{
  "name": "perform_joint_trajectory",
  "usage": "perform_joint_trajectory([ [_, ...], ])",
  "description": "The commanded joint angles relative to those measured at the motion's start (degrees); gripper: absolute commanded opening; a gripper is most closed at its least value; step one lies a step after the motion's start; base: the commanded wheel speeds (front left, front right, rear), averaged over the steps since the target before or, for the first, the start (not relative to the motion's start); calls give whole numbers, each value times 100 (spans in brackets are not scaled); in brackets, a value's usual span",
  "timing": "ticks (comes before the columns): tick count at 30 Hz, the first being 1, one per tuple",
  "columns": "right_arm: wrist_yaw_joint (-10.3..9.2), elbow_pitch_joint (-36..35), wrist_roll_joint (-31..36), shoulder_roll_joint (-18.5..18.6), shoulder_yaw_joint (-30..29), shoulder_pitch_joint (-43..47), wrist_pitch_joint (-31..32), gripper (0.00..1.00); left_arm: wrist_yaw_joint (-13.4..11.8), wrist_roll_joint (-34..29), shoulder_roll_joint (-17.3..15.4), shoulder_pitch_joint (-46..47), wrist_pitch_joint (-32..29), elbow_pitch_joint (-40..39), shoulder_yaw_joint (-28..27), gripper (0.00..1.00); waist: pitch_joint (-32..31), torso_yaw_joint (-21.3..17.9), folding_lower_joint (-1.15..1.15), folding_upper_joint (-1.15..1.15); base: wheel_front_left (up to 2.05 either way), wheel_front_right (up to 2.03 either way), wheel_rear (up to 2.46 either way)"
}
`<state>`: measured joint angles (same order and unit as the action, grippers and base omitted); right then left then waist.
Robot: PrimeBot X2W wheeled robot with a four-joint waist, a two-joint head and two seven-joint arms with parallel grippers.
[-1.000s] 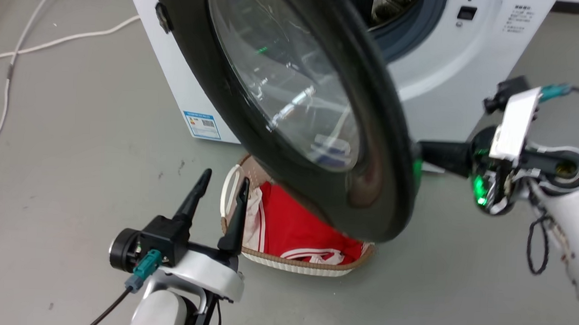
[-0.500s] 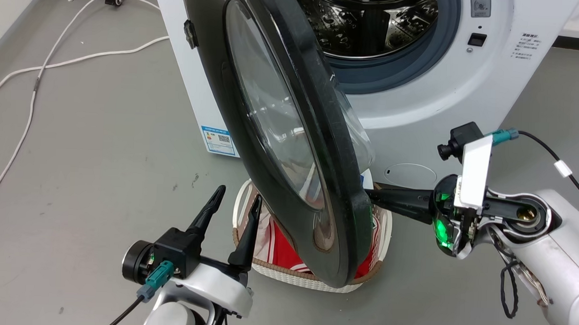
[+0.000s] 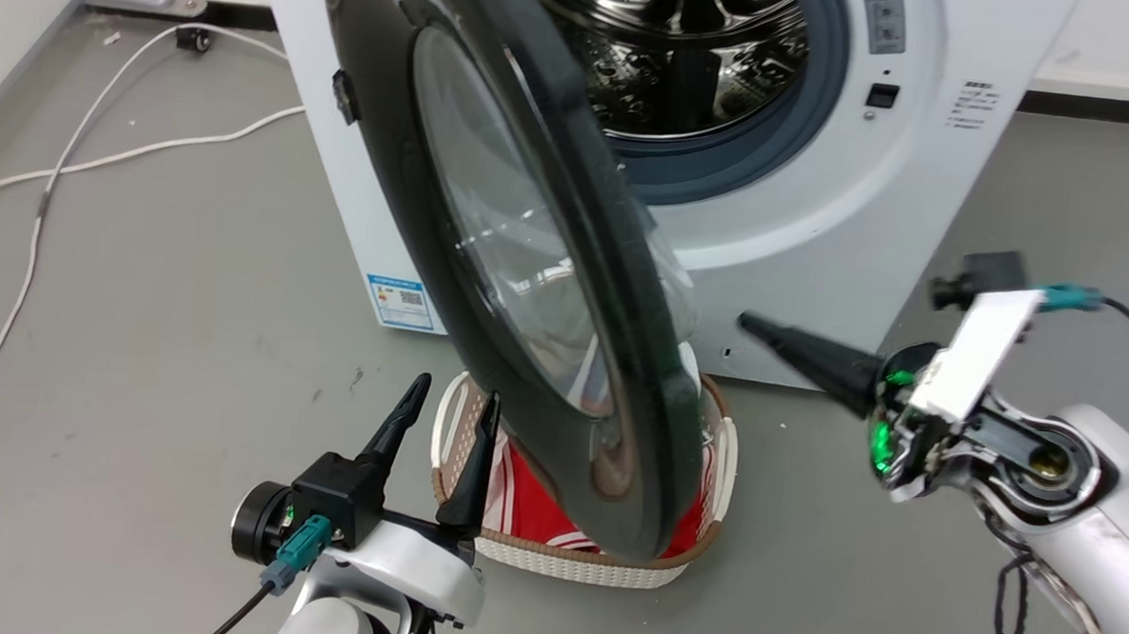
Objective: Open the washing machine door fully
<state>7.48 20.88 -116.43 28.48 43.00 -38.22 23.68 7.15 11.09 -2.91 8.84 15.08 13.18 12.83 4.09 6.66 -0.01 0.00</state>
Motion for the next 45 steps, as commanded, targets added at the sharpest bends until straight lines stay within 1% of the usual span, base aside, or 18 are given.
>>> perform_joint_trajectory([
  [1,3,-48,12,52,-46,83,-92,0,7,-32,-2,-30,12,7,-16,100,-34,-46,1,0,0,0,0],
  [11,3,-626,607,612,-544,997,-2411,0,5,-43,-62,-116,12,56,-239,100,-227,-352,1,0,0,0,0],
  [15,3,-812,1065,891,-612,1403,-3349,0,5,-38,-82,-189,12,82,-322,100,-307,-414,1,0,0,0,0],
  [17,3,-826,1429,1088,-636,1606,-3700,0,0,-26,-85,-224,12,91,-367,100,-338,-436,1,0,0,0,0],
  [18,3,-796,1574,1115,-697,1709,-3789,0,-6,-21,-91,-239,12,87,-396,100,-349,-458,1,0,0,0,0],
  [19,3,-742,1749,1125,-761,1819,-3841,6,-9,-16,-95,-261,12,85,-420,100,-360,-477,1,0,0,0,0],
  [20,3,-674,1984,1153,-839,1913,-3868,42,-19,-10,-99,-283,12,86,-449,100,-371,-495,1,0,0,0,0],
  [21,3,-570,2229,1131,-1077,1976,-3881,69,-31,-3,-108,-304,12,87,-486,100,-379,-514,1,0,0,0,0],
  [22,3,-490,2490,1036,-1338,2057,-3882,96,-40,-2,-114,-319,12,90,-512,100,-389,-535,1,0,0,0,0],
  [23,3,-420,2784,918,-1576,2187,-3882,100,-41,7,-118,-338,12,92,-540,100,-400,-560,1,0,0,0,0],
  [26,2,-333,3782,634,-2275,2520,-3877,100,-60,12,-135,-381,12,100,-611,100,-417,-619,1,0,0,0,0],
  [29,3,-427,4974,330,-2919,2816,-3880,100,-70,20,-140,-398,12,110,-666,100,-436,-669,1,0,0,0,0],
  [31,3,-530,5913,211,-3320,2978,-3881,100,-85,27,-144,-402,12,116,-702,100,-453,-691,1,0,0,0,0],
  [32,2,-608,6295,78,-3507,3083,-3882,100,-91,24,-144,-405,12,117,-707,100,-464,-693,1,0,0,0,0],
  [34,2,-851,7131,-158,-3860,3288,-3853,100,-90,20,-144,-420,12,116,-721,100,-485,-700,1,0,0,0,0],
  [38,2,-1643,8551,-829,-4611,3736,-3430,100,-112,9,-156,-435,12,103,-754,100,-502,-726,1,0,0,0,0],
  [41,2,-2336,9503,-1308,-4893,4082,-3029,100,-110,-24,-174,-434,12,96,-759,100,-501,-748,1,0,0,0,0],
  [45,2,-2874,10267,-1802,-4902,4462,-2703,100,-97,-52,-207,-423,12,122,-708,100,-505,-765,1,0,0,0,0],
])
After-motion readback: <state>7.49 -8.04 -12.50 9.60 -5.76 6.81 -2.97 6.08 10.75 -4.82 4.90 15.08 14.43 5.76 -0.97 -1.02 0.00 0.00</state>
